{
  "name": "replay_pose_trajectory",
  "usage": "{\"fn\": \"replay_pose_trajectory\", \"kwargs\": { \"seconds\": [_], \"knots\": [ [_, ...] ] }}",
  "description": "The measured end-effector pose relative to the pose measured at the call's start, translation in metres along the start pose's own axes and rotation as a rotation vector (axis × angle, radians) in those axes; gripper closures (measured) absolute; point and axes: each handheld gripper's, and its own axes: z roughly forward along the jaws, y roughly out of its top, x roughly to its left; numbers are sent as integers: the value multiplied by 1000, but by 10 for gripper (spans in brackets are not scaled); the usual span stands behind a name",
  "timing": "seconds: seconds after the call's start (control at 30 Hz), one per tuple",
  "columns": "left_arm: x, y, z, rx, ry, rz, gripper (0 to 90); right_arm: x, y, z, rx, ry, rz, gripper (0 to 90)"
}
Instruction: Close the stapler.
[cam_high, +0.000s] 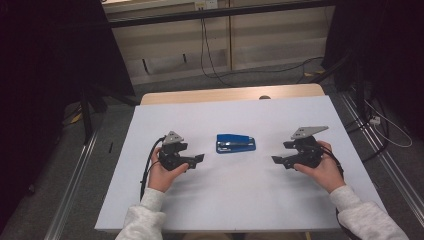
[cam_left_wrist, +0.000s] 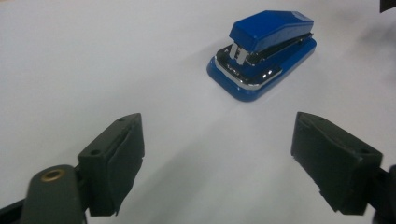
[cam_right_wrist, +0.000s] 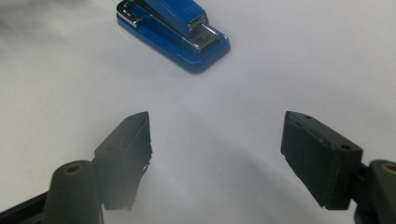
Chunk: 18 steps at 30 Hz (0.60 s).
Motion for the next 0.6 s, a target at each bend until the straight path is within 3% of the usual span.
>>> {"fn": "replay_pose_trajectory", "kwargs": {
  "seconds": [0.17,0.27,0.6],
  "knots": [
    [-4,-7,-10,5,-18,-6,127,9,-5,-9,-4,5,0,194],
    [-4,-13,-16,5,-26,-9,113,13,-9,-12,19,4,-25,175],
    [0,-24,-35,-15,-5,-19,90,19,-20,-25,45,16,-40,152]
  ]
}}
